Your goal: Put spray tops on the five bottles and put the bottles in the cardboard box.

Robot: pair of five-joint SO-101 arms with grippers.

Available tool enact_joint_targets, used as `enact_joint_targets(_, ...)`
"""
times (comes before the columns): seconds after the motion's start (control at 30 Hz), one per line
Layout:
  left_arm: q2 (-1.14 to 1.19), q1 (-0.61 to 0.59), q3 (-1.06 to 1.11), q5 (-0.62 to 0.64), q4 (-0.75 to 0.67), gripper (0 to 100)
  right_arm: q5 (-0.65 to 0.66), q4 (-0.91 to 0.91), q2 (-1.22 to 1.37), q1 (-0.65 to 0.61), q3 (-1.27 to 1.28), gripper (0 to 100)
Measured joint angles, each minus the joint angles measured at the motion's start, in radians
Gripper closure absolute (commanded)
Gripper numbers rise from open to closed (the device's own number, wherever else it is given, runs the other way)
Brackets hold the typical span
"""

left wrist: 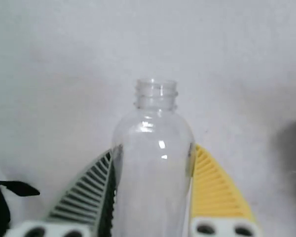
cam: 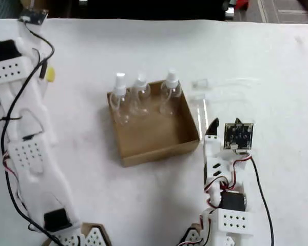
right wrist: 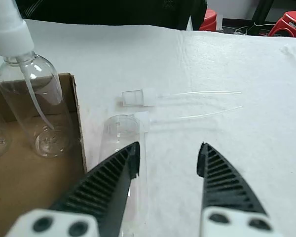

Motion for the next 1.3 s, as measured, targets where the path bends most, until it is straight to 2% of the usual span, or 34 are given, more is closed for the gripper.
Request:
enact_joint_targets(0.17,-0.407,0.061,0.353,-0.003,0.0,93,0.0,0.0,0.0,0.0,0.0,82.6)
enact_joint_targets(0.43,-1.049,0.235,0.845,-0.003,0.0,93,0.0,0.0,0.0,0.0,0.0,82.6)
enact_joint_targets(0.53,-1.284,0.325,1.002,0.046,0.0,93,0.0,0.0,0.0,0.0,0.0,82.6)
enact_joint_targets(0.67,-1.56,0.448,1.234,0.167,-0.094,93,0.0,0.0,0.0,0.0,0.0,82.6)
enact_joint_targets(0.83,-1.877,0.589,1.539,0.342,-0.278,92,0.0,0.0,0.0,0.0,0.0,82.6)
enact_joint_targets(0.93,-2.042,0.664,1.743,0.411,-0.463,92,0.0,0.0,0.0,0.0,0.0,82.6)
enact_joint_targets(1.13,-2.209,0.712,2.234,0.422,-0.979,93,0.0,0.0,0.0,0.0,0.0,82.6)
enact_joint_targets(1.3,-2.217,0.73,2.489,0.422,-1.261,92,0.0,0.0,0.0,0.0,0.0,82.6)
